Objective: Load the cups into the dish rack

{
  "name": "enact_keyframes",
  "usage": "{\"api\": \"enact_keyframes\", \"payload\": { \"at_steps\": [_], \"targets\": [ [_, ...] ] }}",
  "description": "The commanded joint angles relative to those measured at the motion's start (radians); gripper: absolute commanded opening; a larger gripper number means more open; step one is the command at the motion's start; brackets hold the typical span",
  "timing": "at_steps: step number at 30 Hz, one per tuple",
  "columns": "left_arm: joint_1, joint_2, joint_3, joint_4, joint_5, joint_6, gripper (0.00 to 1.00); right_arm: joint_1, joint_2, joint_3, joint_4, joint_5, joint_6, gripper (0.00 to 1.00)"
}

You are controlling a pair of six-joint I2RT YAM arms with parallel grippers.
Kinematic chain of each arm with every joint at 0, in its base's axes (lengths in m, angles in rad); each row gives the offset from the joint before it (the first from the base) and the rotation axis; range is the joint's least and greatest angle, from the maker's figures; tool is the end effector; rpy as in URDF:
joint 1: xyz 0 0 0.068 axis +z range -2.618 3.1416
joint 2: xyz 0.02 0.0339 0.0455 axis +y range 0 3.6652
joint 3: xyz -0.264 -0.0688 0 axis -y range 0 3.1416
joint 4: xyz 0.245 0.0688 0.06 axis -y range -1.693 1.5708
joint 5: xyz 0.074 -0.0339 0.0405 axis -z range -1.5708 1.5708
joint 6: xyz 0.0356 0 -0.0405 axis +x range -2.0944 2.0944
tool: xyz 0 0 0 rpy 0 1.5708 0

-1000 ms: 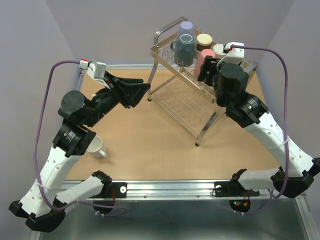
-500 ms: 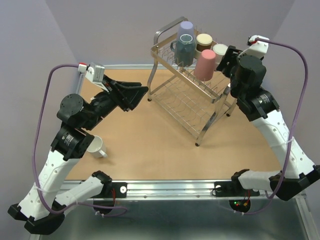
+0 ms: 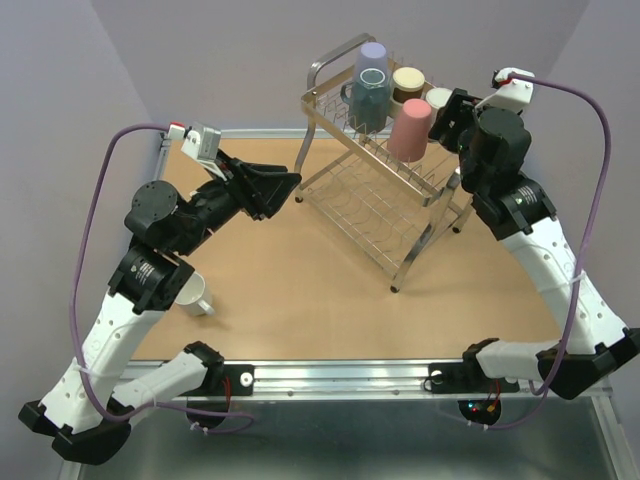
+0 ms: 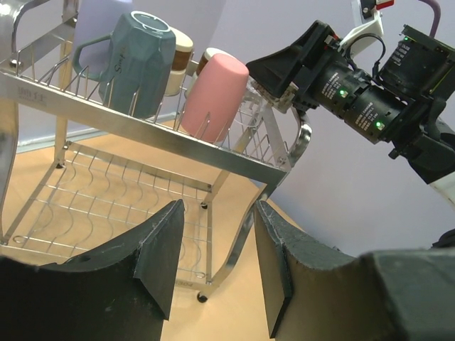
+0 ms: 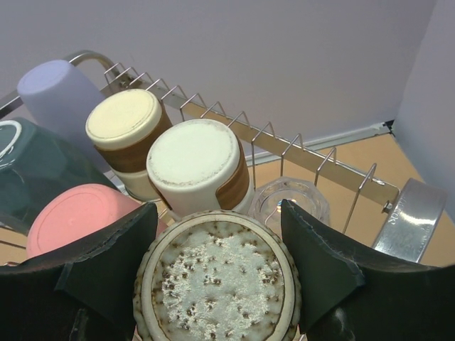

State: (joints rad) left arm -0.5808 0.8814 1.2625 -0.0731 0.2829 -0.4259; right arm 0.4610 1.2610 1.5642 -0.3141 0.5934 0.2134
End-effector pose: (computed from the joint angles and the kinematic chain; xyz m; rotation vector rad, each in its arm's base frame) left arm 0.1285 -0.0963 0.4968 0.3591 1.2985 -1.0372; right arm 0.2408 0.0974 0.4942 0.2671 1.5574 0.0586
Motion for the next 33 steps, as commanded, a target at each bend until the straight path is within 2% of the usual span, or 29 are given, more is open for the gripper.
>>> {"api": "enact_keyframes", "payload": {
  "at_steps": [1, 13, 25, 27, 28, 31, 33],
  "targets": [
    [0.002, -0.01, 0.006, 0.053, -0.004, 0.015, 0.54, 0.001, -0.021, -0.001, -0.046, -0.056, 0.041, 0.0],
    [0.002, -0.012, -0.043, 0.102, -0.002, -0.008, 0.53, 0.01, -0.031, -0.056, -0.137, -0.113, 0.102, 0.01],
    [0.002, -0.039, -0.066, 0.096, -0.024, -0.01, 0.53, 0.011, -0.029, -0.162, -0.135, -0.121, 0.122, 0.02],
    [0.002, -0.045, -0.069, 0.093, -0.025, -0.011, 0.53, 0.011, -0.034, -0.165, -0.138, -0.118, 0.124, 0.15],
    [0.001, -0.045, -0.071, 0.093, -0.027, -0.01, 0.53, 0.011, -0.034, -0.165, -0.14, -0.118, 0.123, 0.31],
    [0.002, -0.047, -0.075, 0.093, -0.028, -0.008, 0.53, 0.013, -0.035, -0.159, -0.146, -0.115, 0.118, 0.58],
    [0.001, -0.047, -0.077, 0.093, -0.027, -0.008, 0.53, 0.011, -0.034, -0.155, -0.151, -0.11, 0.116, 0.69]
  ]
}}
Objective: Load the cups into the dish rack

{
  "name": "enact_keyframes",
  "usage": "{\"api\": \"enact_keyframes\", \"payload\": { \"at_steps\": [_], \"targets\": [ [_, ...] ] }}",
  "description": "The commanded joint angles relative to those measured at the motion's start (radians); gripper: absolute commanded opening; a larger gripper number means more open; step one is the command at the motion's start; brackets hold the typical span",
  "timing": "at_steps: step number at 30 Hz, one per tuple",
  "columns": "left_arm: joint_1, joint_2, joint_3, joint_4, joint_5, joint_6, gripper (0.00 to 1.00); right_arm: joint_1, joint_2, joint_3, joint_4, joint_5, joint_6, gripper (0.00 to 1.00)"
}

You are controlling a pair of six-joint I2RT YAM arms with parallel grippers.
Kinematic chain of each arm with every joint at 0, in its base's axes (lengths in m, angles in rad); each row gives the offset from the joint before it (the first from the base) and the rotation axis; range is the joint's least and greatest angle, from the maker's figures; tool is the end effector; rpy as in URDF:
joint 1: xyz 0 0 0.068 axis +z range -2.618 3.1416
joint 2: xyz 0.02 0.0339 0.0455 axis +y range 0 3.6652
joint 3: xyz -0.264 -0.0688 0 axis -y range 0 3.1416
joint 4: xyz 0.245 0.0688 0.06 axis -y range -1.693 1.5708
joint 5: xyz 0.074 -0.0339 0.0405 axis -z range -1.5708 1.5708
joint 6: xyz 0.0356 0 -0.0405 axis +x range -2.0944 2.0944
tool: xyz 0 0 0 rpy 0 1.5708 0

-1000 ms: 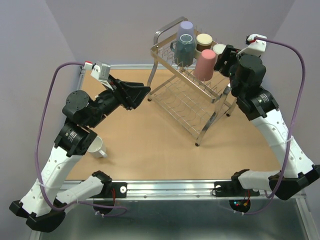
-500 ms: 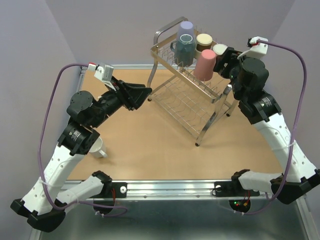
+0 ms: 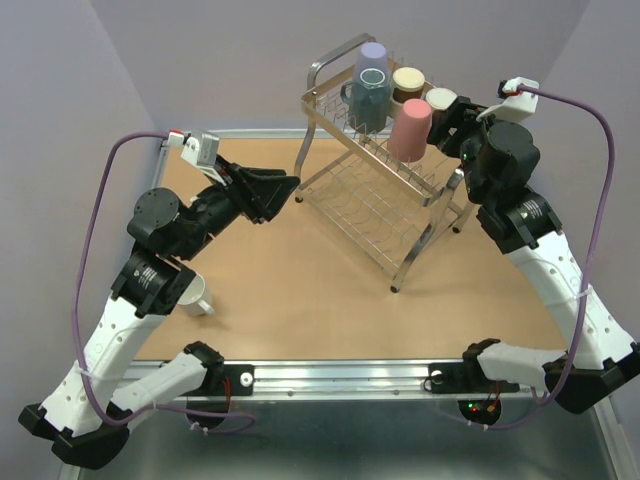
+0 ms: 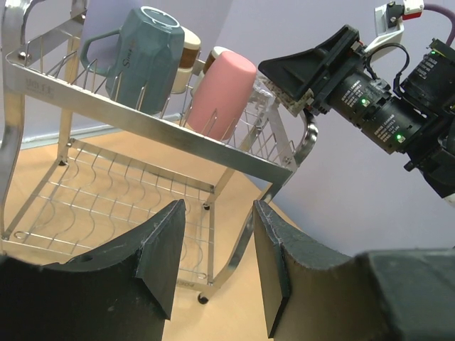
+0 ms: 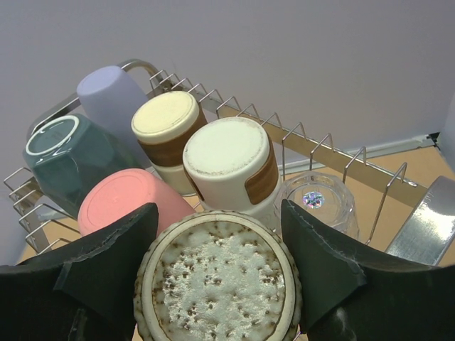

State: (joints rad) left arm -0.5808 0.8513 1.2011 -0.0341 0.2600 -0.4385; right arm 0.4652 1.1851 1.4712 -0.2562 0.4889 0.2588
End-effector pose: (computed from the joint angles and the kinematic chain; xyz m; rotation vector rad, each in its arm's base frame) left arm 0.1276 -0.0947 0.4861 0.3300 1.2954 -1.0350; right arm 0.2257 0.0946 0.4880 0.2288 1.5307 0.1973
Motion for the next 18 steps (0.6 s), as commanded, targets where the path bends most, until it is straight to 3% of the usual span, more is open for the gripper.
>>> {"api": "enact_keyframes", "payload": {
  "at_steps": [1, 9, 18],
  "targets": [
    [0.002, -0.018, -0.014, 0.056, -0.004, 0.006, 0.53, 0.007, 0.042, -0.06, -0.212, -0.007, 0.071, 0.75],
    [0.001, -0.018, -0.014, 0.054, -0.002, 0.014, 0.53, 0.007, 0.053, -0.046, -0.233, -0.006, 0.071, 1.0],
    [0.003, -0.014, -0.003, 0.04, -0.004, 0.03, 0.53, 0.007, 0.051, -0.028, -0.235, -0.003, 0.076, 1.0]
  ]
}}
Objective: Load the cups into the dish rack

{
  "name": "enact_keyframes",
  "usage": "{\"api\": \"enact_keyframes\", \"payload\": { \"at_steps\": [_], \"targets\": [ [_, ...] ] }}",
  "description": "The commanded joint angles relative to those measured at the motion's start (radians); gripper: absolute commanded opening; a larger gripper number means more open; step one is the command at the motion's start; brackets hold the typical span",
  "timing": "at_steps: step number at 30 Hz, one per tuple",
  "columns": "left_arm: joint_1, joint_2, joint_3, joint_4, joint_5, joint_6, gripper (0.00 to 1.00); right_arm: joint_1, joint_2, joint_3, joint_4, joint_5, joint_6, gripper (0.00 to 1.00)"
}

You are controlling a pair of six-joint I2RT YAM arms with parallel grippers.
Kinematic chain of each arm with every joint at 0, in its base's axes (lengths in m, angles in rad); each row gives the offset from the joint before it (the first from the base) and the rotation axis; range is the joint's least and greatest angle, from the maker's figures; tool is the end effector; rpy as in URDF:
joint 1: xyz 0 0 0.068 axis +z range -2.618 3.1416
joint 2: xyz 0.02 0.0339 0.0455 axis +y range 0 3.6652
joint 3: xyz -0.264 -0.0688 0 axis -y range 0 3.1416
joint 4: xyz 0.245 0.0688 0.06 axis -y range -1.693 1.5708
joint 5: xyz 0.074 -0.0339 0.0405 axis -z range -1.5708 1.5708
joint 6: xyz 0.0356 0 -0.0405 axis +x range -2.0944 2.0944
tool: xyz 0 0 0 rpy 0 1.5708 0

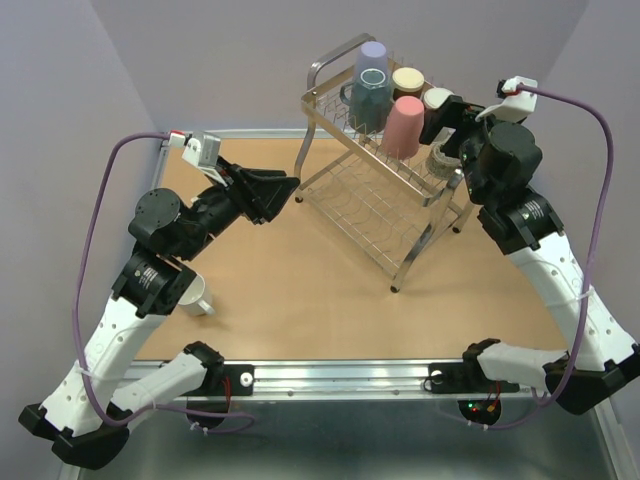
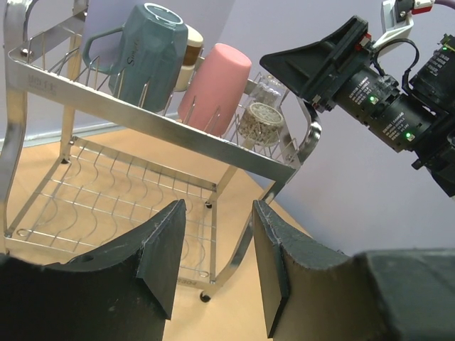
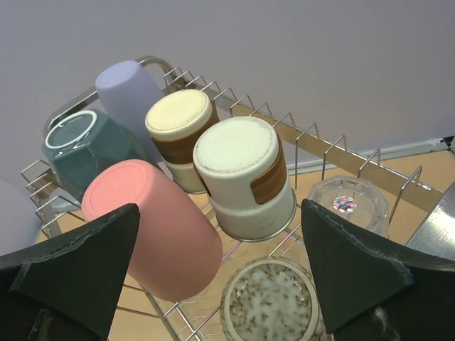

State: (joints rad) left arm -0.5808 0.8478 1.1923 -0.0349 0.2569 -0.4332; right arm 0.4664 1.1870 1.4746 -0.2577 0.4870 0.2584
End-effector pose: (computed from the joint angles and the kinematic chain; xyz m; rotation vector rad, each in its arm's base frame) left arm 0.1279 -0.0948 0.4837 0.3306 1.3005 -1.0280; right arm 0.2259 0.0951 0.4885 0.2261 1.5311 0.1994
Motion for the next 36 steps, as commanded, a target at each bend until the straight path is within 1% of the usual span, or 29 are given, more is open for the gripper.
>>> {"api": "enact_keyframes", "payload": {
  "at_steps": [1, 6, 10, 12, 14, 15, 16, 17, 18, 19, 20, 21, 23, 24, 26, 27, 28, 29, 30, 31, 32, 33, 35, 36],
  "targets": [
    [0.004, -0.009, 0.007, 0.04, -0.001, 0.027, 0.53, 0.006, 0.049, -0.028, -0.233, 0.001, 0.077, 1.0],
    [0.004, -0.001, 0.023, 0.036, -0.002, 0.039, 0.52, 0.006, 0.04, 0.004, -0.233, -0.004, 0.081, 1.0],
    [0.007, 0.005, 0.035, -0.014, -0.016, 0.051, 0.53, 0.006, 0.025, 0.044, -0.233, -0.01, 0.077, 0.98],
    [0.006, 0.007, 0.055, -0.066, -0.065, 0.054, 0.52, 0.006, 0.014, 0.085, -0.23, -0.028, 0.07, 0.97],
    [0.007, 0.005, 0.072, -0.132, -0.148, 0.045, 0.52, 0.006, 0.007, 0.117, -0.23, -0.05, 0.061, 0.97],
    [0.009, 0.005, 0.079, -0.222, -0.266, 0.036, 0.52, 0.006, -0.003, 0.13, -0.224, -0.073, 0.048, 0.97],
    [0.012, 0.01, 0.096, -0.279, -0.345, 0.004, 0.52, 0.006, -0.006, 0.163, -0.222, -0.085, 0.044, 0.97],
    [0.019, 0.029, 0.104, -0.401, -0.47, -0.015, 0.52, 0.006, -0.015, 0.177, -0.218, -0.117, 0.032, 0.97],
    [0.032, 0.045, 0.108, -0.466, -0.513, -0.03, 0.52, 0.006, -0.018, 0.193, -0.213, -0.139, 0.025, 0.97],
    [0.048, 0.065, 0.112, -0.529, -0.542, -0.053, 0.52, 0.006, -0.021, 0.21, -0.213, -0.16, 0.021, 0.97],
    [0.115, 0.11, 0.106, -0.587, -0.539, -0.082, 0.52, 0.006, -0.023, 0.236, -0.213, -0.203, 0.018, 0.97],
    [0.155, 0.137, 0.095, -0.677, -0.513, -0.09, 0.52, 0.006, -0.024, 0.251, -0.212, -0.226, 0.015, 0.97],
    [0.24, 0.181, 0.046, -0.752, -0.455, -0.125, 0.53, 0.006, -0.026, 0.291, -0.21, -0.263, 0.018, 0.97],
    [0.292, 0.212, 0.023, -0.779, -0.443, -0.128, 0.53, 0.006, -0.024, 0.305, -0.212, -0.306, 0.019, 0.97],
    [0.332, 0.227, -0.037, -0.793, -0.43, -0.137, 0.54, 0.006, -0.01, 0.34, -0.213, -0.359, 0.021, 0.97],
    [0.364, 0.227, -0.052, -0.783, -0.429, -0.136, 0.54, 0.006, -0.003, 0.374, -0.215, -0.411, 0.025, 0.97],
    [0.375, 0.226, -0.068, -0.78, -0.439, -0.136, 0.56, 0.006, 0.009, 0.403, -0.236, -0.441, 0.024, 0.97],
    [0.389, 0.224, -0.097, -0.781, -0.467, -0.136, 0.57, 0.008, 0.055, 0.435, -0.262, -0.482, 0.024, 0.97],
    [0.419, 0.226, -0.108, -0.787, -0.473, -0.127, 0.58, 0.015, 0.081, 0.51, -0.323, -0.49, 0.025, 0.97],
    [0.439, 0.226, -0.134, -0.79, -0.475, -0.119, 0.59, 0.031, 0.106, 0.536, -0.348, -0.519, 0.018, 0.97],
    [0.459, 0.226, -0.144, -0.798, -0.476, -0.113, 0.59, 0.053, 0.132, 0.555, -0.366, -0.524, 0.007, 0.97],
    [0.475, 0.223, -0.154, -0.807, -0.473, -0.099, 0.59, 0.125, 0.163, 0.567, -0.379, -0.503, -0.016, 0.97],
    [0.522, 0.211, -0.166, -0.823, -0.476, -0.092, 0.59, 0.214, 0.192, 0.578, -0.383, -0.489, -0.039, 0.97],
    [0.536, 0.194, -0.168, -0.838, -0.49, -0.088, 0.59, 0.295, 0.235, 0.589, -0.403, -0.452, -0.053, 0.97]
  ]
}}
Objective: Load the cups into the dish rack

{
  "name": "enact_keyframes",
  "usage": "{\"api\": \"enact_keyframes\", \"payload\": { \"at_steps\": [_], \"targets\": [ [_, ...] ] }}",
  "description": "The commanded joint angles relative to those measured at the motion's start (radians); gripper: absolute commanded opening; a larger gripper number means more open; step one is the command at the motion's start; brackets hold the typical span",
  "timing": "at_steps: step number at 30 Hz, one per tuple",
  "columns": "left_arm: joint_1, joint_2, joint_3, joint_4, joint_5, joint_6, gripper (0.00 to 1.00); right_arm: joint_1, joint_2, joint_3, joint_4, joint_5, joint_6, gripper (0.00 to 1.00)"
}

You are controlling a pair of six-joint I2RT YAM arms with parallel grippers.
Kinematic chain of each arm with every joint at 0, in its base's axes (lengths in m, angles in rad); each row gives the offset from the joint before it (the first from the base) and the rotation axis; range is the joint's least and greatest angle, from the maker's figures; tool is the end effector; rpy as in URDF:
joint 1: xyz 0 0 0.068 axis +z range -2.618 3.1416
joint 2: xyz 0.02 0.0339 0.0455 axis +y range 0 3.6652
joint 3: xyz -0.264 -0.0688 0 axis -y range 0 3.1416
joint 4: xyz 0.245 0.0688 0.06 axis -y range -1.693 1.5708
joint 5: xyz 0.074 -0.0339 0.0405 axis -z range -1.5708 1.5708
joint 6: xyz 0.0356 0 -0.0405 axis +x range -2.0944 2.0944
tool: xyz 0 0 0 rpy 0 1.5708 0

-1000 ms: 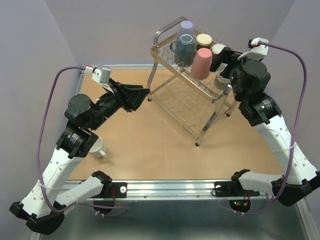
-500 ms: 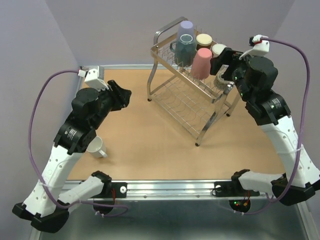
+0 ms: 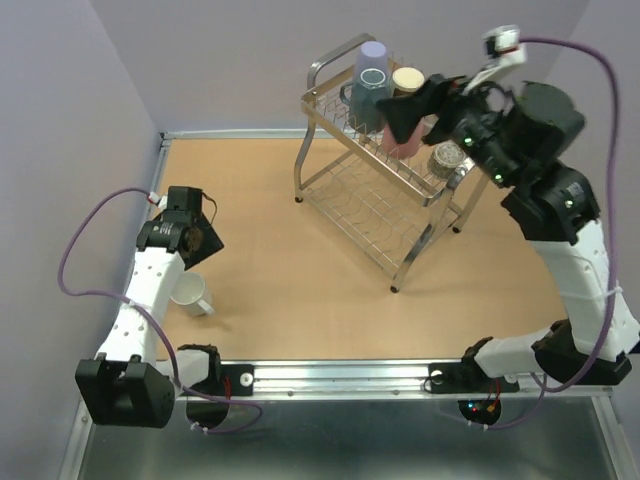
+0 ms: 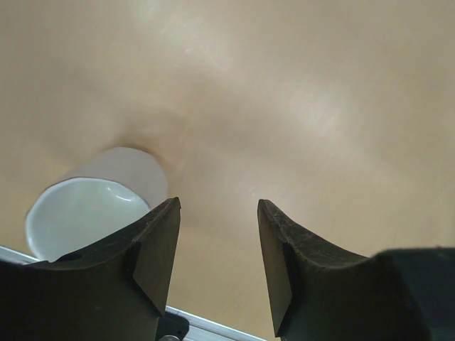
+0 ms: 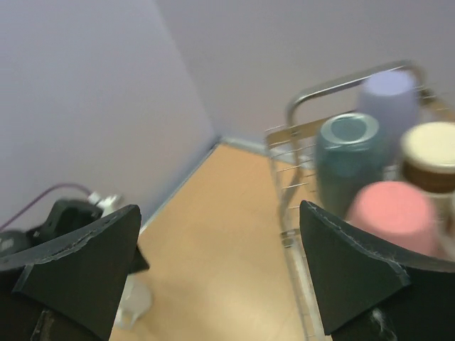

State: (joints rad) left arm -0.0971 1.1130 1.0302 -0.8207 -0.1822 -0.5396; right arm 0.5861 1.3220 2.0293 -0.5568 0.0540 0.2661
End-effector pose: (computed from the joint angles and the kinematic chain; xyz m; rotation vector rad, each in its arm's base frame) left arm 0.2195 -0.0149 0.3042 -0.6141 2.3762 -0.0533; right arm 0.1765 0.1149 0.5906 -0.1865 1.4419 0.6628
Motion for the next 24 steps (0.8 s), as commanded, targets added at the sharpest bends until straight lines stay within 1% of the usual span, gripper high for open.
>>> {"api": "enact_keyframes", "payload": {
  "at_steps": [1, 3, 6, 10, 13, 19, 20, 23, 24],
  "targets": [
    [0.06, -0.079, -0.004, -0.058, -0.056, 0.026, 0.59, 0.217, 0.118, 0.045, -0.107, -0.008, -0.061, 0.97],
    [0.074, -0.093, -0.004, -0.073, -0.085, 0.029, 0.59, 0.318, 0.147, 0.037, -0.103, 0.027, -0.061, 0.97],
    [0.086, -0.1, -0.025, -0.107, -0.097, 0.027, 0.59, 0.376, 0.187, 0.01, -0.08, 0.041, -0.051, 0.97],
    [0.089, -0.107, -0.059, -0.11, -0.06, -0.014, 0.59, 0.379, 0.204, -0.044, -0.022, -0.028, -0.034, 0.98],
    [0.089, -0.091, -0.108, -0.1, -0.031, -0.031, 0.59, 0.377, 0.217, -0.066, -0.02, -0.085, -0.038, 0.98],
    [0.089, -0.064, -0.237, -0.002, 0.087, -0.06, 0.58, 0.379, 0.195, -0.15, -0.002, -0.089, -0.036, 0.98],
    [0.089, -0.061, -0.258, 0.003, 0.093, -0.068, 0.56, 0.377, 0.189, -0.171, -0.002, -0.086, -0.036, 0.98],
    [0.089, -0.055, -0.263, 0.022, 0.09, -0.071, 0.45, 0.377, 0.163, -0.207, 0.005, -0.062, -0.041, 0.99],
    [0.089, -0.053, -0.262, 0.028, 0.089, -0.074, 0.31, 0.379, 0.151, -0.214, 0.006, -0.06, -0.045, 0.99]
  ]
}}
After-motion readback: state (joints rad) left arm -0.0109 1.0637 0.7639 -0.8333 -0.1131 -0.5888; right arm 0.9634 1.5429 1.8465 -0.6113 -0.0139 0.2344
